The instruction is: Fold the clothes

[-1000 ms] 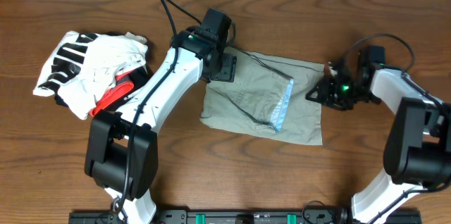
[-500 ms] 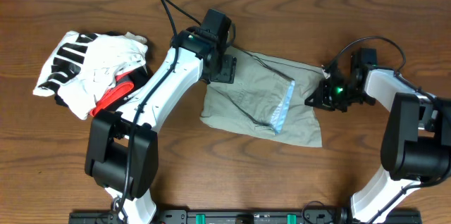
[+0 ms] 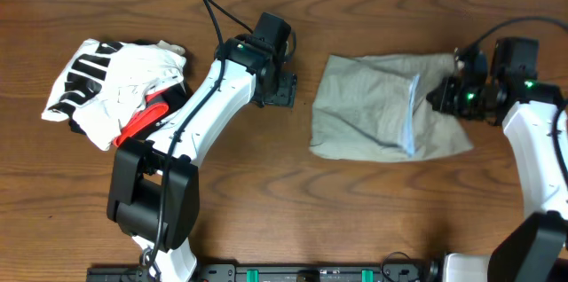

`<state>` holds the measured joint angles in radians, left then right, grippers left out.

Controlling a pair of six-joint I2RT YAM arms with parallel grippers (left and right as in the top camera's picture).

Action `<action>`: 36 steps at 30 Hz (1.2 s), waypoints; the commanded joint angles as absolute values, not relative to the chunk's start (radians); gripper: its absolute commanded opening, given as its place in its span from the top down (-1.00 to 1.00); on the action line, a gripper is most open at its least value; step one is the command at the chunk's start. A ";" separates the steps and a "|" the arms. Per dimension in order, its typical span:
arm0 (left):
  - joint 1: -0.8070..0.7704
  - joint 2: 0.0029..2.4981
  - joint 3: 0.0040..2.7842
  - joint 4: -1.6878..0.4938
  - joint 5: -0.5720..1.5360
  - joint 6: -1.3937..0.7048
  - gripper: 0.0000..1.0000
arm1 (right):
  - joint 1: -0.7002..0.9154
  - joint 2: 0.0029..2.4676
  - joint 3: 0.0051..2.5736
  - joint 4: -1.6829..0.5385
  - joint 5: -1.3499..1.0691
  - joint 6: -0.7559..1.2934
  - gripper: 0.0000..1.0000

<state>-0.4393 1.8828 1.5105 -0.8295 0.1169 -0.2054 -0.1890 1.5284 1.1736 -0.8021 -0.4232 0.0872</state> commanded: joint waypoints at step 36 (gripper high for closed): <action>-0.438 1.987 1.348 -0.405 0.479 -0.773 0.37 | 0.082 1.567 1.238 -0.783 -0.324 0.275 0.97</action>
<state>-0.4400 1.9480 1.3834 -0.4431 0.4137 -0.6960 0.0975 1.6100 1.2167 -0.7807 -0.3470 0.3111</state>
